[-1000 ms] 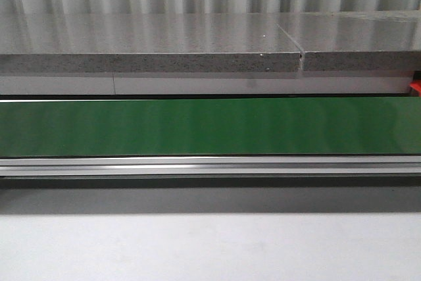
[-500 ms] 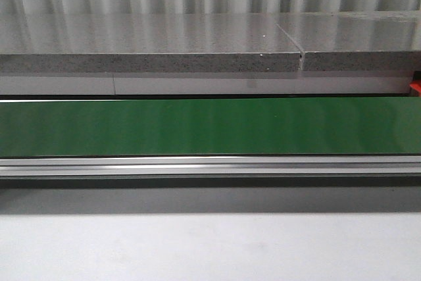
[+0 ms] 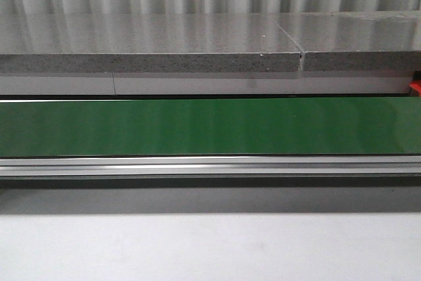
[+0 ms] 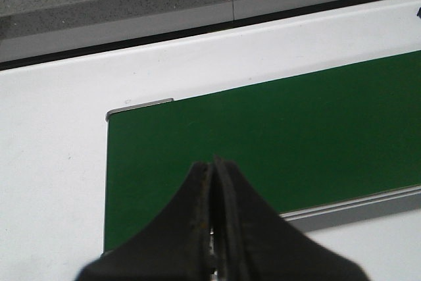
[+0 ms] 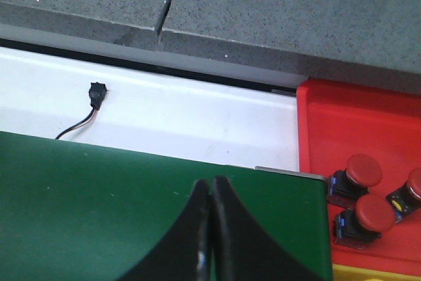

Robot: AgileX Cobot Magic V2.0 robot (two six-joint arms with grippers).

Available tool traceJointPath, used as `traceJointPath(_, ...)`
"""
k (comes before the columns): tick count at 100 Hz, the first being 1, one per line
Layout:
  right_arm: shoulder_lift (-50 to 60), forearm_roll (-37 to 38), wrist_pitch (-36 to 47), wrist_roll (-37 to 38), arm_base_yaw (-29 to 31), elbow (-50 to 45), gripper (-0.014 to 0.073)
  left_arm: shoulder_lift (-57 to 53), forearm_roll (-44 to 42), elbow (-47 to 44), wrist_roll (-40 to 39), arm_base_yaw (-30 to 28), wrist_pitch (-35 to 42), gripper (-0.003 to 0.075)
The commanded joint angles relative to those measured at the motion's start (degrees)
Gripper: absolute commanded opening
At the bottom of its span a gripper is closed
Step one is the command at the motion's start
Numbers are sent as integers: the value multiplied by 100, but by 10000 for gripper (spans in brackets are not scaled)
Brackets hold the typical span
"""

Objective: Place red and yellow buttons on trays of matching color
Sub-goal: 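Raise the right gripper back above the belt's far end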

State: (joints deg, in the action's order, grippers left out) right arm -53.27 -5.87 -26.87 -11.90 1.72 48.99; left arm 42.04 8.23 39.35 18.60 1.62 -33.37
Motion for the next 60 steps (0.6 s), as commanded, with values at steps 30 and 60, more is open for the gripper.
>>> traceJointPath(30,1829,74,367,-53,-30,-827,-69,-24,69,156,-61,39,410,-21)
traceJointPath(60,2731,69,63,-53,-30,-1231,-69,-24,69,156,-61,39,420,-21)
